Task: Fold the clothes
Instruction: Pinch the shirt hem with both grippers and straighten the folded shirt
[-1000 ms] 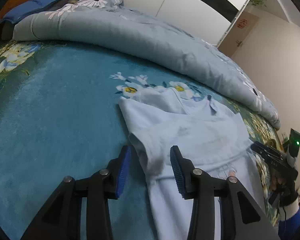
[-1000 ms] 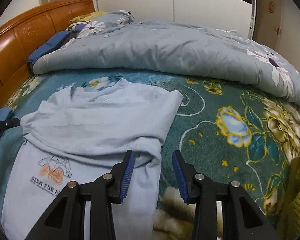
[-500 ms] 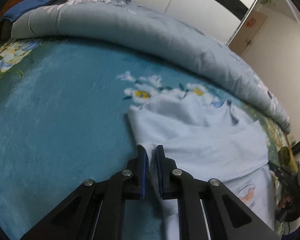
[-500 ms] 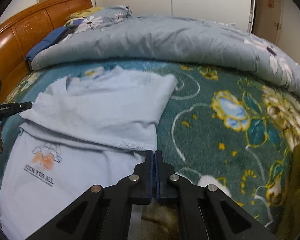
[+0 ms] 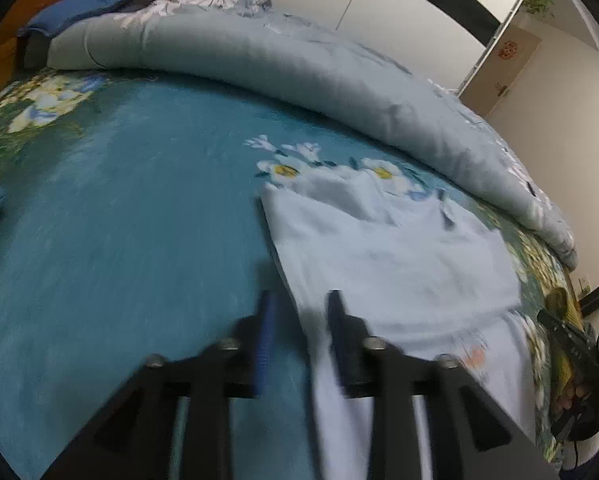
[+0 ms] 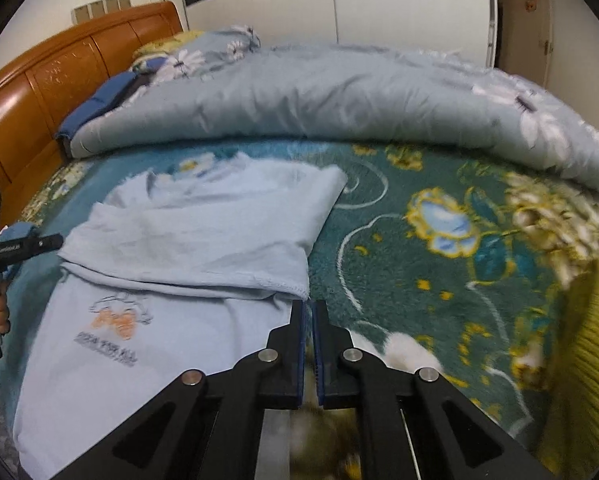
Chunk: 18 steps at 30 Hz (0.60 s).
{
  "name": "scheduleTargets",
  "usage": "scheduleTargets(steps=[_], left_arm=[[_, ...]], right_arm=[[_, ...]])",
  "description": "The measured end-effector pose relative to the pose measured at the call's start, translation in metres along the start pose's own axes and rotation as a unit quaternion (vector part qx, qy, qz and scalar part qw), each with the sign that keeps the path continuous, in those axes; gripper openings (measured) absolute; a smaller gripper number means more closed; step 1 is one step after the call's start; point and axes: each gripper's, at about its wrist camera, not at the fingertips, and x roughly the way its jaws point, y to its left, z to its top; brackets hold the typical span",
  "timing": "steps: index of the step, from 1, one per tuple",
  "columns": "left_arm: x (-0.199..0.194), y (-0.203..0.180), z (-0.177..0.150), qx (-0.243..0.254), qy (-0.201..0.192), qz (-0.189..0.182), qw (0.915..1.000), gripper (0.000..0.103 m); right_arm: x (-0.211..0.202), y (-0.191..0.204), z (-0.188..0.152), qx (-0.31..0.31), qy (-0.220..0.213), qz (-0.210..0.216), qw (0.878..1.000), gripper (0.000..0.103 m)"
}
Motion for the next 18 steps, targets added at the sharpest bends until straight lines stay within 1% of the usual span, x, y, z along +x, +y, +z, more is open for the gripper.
scheduleTargets(steps=[2,4,5,6,8,11,13,16,18], left_arm=[[-0.024,-0.008,-0.026,0.006,-0.012,-0.008,0.9999,0.042],[-0.04,-0.014,-0.054,0.008,-0.016,-0.014,0.9997,0.047],[-0.048,-0.017,-0.069,0.011,-0.014,-0.013,0.9997,0.054],[-0.055,-0.02,-0.085,0.014,-0.012,-0.013,0.9997,0.055],[-0.069,-0.028,-0.118,0.025,-0.007,-0.003,0.9996,0.056],[-0.085,-0.035,-0.158,0.041,0.003,0.005,0.9991,0.056],[-0.093,-0.035,-0.179,0.036,0.007,0.014,0.9992,0.056],[-0.098,-0.035,-0.201,0.029,0.022,0.002,0.9993,0.056],[-0.103,-0.038,-0.213,0.03,0.024,-0.001,0.9993,0.056]], right_arm=[[-0.026,0.003,-0.013,0.006,-0.013,0.015,1.0,0.006],[-0.047,0.005,-0.033,0.014,-0.016,0.034,0.999,0.006],[-0.056,0.006,-0.045,0.017,-0.015,0.042,0.999,0.009],[-0.065,0.007,-0.059,0.02,-0.011,0.049,0.999,0.011],[-0.08,0.006,-0.09,0.033,-0.001,0.056,0.998,0.015],[-0.098,-0.001,-0.132,0.062,0.013,0.062,0.996,0.017],[-0.111,-0.007,-0.156,0.083,0.018,0.064,0.994,0.017],[-0.125,-0.015,-0.182,0.105,0.025,0.064,0.992,0.018],[-0.129,-0.018,-0.193,0.112,0.03,0.066,0.991,0.018]])
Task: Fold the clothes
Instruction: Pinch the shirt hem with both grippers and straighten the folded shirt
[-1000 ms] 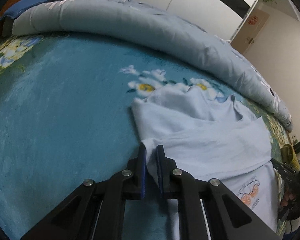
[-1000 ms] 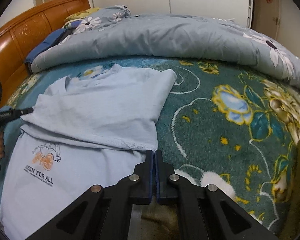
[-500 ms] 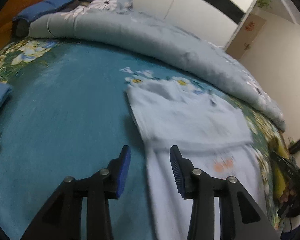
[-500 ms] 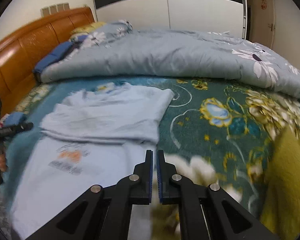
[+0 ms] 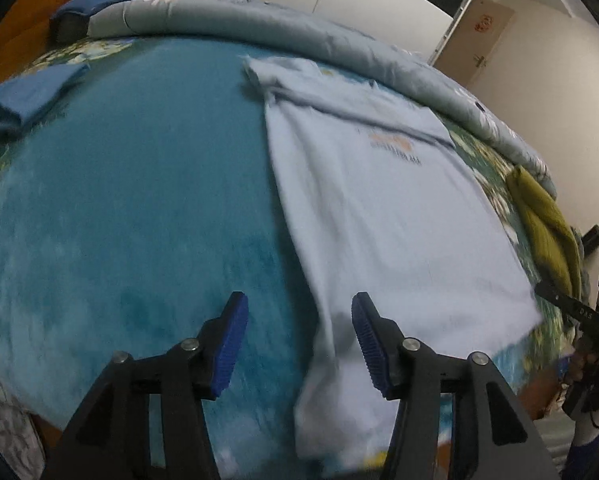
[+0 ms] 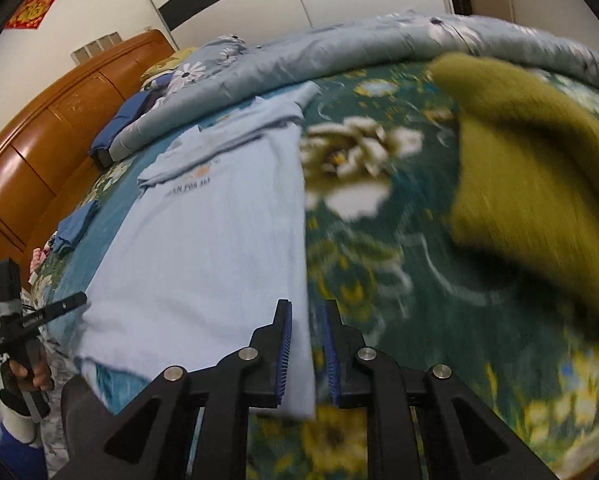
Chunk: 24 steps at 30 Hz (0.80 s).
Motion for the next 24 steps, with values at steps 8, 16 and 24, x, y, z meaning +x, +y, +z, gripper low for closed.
scheduleTargets(steps=[8,16,24], left_arm=[[-0.009,-0.009,-0.03,0.003,-0.001,-0.003,1.0,0.056],[-0.016,-0.01,-0.044,0.004,-0.005,-0.002,1.0,0.056],[-0.022,-0.004,-0.047,-0.027,-0.015,-0.027,0.9991,0.038]], right_arm=[[-0.001,-0.003,-0.022,0.024,0.005,0.018,1.0,0.023],[-0.005,-0.003,-0.032,0.04,-0.006,0.03,0.999,0.027],[-0.012,-0.008,-0.032,0.06,-0.011,0.042,0.997,0.009]])
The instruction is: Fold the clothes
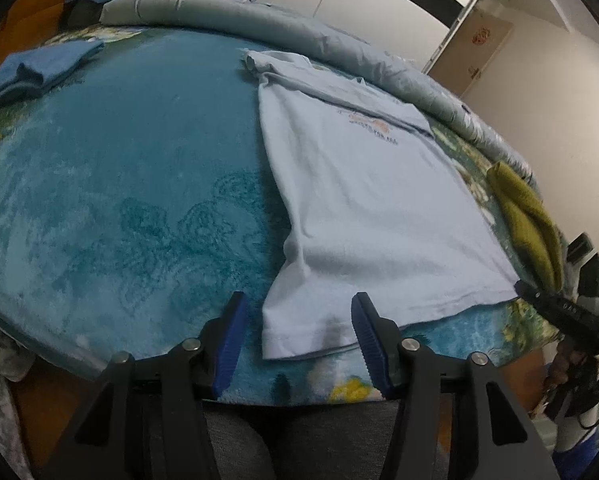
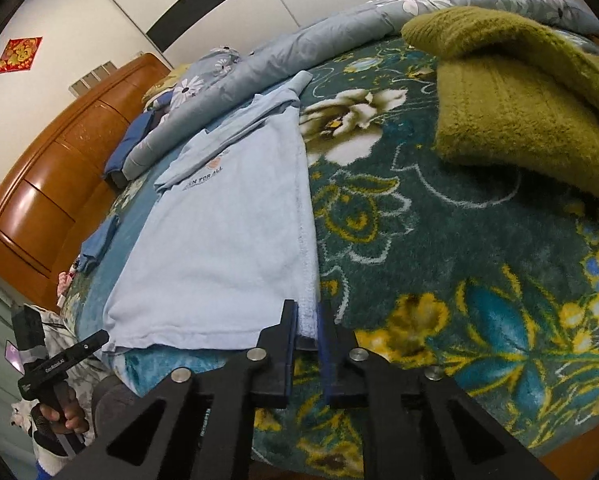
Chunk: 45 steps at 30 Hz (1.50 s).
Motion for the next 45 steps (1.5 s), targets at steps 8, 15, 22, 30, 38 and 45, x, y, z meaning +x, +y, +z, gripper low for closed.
scheduleTargets(steps=[8,15,22,30,38,45], left_arm=[[-0.003,0.005,-0.008,-0.007,-0.005,0.002,1.0,0.006],[-0.004,0.01,-0.008,-0.011,-0.001,-0.002,0.9999,0.006],[0.001,0.003,-0.008,0.0,0.008,0.005,1.0,0.024],[0.005,-0.007,-0.009,0.015,0.007,0.004,0.9999,0.039],[0.0,-0.001,-0.013,-0.01,0.008,-0.015,0.9998,0.038],[-0.001,-0.001,-0.017,-0.024,0.01,-0.023,0.9994,0.037]], right_arm=[[0.002,-0.004,-0.002,0.007,0.011,-0.013,1.0,0.009],[-0.002,0.003,0.001,-0.013,0.009,-0.016,1.0,0.013],[-0.006,-0.002,0.007,-0.009,-0.008,-0.023,1.0,0.027],[0.001,-0.011,0.003,0.019,-0.002,-0.004,1.0,0.032],[0.003,-0.013,-0.001,0.04,0.002,0.035,0.999,0.032],[0.005,-0.011,-0.001,0.043,0.006,0.04,0.998,0.021]])
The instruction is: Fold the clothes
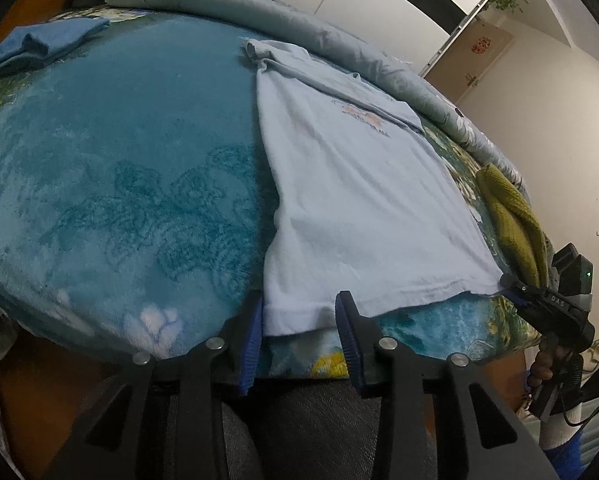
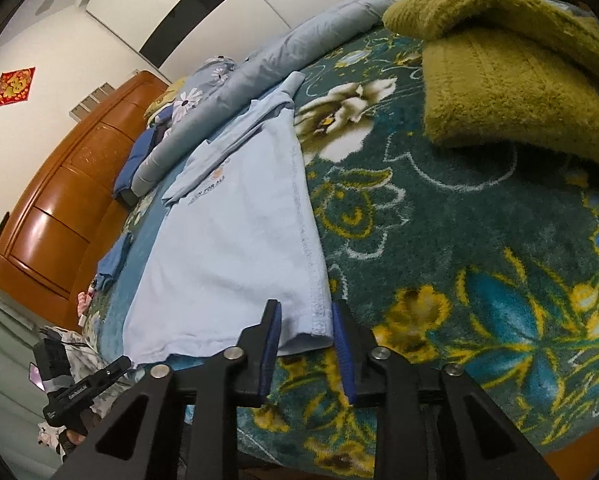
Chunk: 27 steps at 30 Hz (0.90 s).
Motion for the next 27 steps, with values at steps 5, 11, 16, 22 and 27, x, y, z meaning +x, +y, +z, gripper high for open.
scheduleTargets(steps=[5,11,16,22,27], left_arm=[[-0.001,0.013,-0.001,-0.043,-0.003,-0.011,0.999,0.013],[-0.013,0.011,0.003,-0.043,-0.028,-0.037,0.998,0.004],[-0.023,0.005,0.03,-0.04,-0.052,-0.079,0.9947,0.004],[-0.031,0.01,0.084,-0.058,-0.09,-0.12,0.9869,0.004],[-0.02,0.009,0.136,-0.053,-0.103,-0.118,0.9863,0.004]], right_arm=[[0.001,0.001,0.0,-0.005,0.002,0.004,1.0,0.016],[-0.005,0.001,0.004,-0.006,-0.007,0.023,1.0,0.008],[-0.019,0.004,0.023,0.003,-0.035,0.074,0.997,0.007],[-0.019,0.013,0.065,0.016,-0.062,0.113,0.992,0.006],[-0.005,0.028,0.108,0.01,-0.074,0.115,0.991,0.006]])
